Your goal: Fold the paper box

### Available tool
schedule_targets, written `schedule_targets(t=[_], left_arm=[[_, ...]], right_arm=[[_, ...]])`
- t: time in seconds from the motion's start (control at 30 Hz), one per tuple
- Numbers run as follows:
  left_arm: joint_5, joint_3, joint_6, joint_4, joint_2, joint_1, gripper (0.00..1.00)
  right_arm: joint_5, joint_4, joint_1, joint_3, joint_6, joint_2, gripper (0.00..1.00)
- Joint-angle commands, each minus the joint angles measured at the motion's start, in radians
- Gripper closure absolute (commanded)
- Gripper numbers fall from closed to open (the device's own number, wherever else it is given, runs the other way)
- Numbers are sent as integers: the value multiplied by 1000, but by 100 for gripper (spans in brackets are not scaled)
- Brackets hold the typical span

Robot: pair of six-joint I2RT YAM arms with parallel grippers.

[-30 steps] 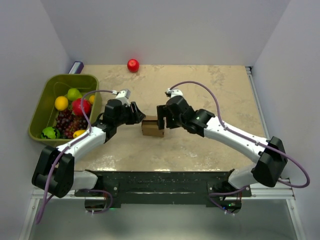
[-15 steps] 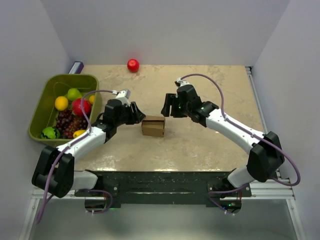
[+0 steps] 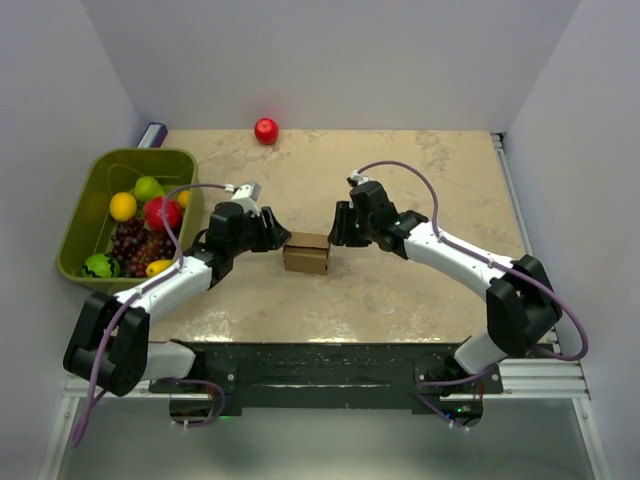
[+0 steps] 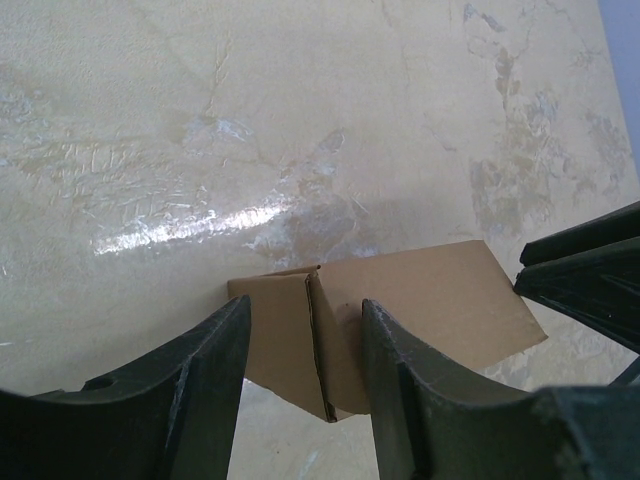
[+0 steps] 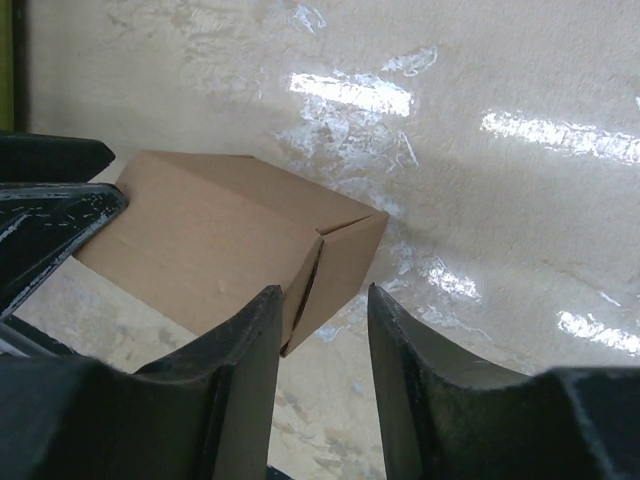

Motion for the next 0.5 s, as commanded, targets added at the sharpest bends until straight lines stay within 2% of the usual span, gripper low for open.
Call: schedule_targets(t=[0.0, 0.27, 0.47], left_arm=[[-5, -30, 4, -23, -14, 2, 48], [1, -26, 4, -18, -25, 3, 47], [15, 13, -1, -32, -66, 2, 37]], right_arm=[[-31, 43, -5, -30, 15, -9, 61], [-24, 28, -4, -24, 9, -17, 62], [-51, 23, -5, -8, 26, -40, 60]])
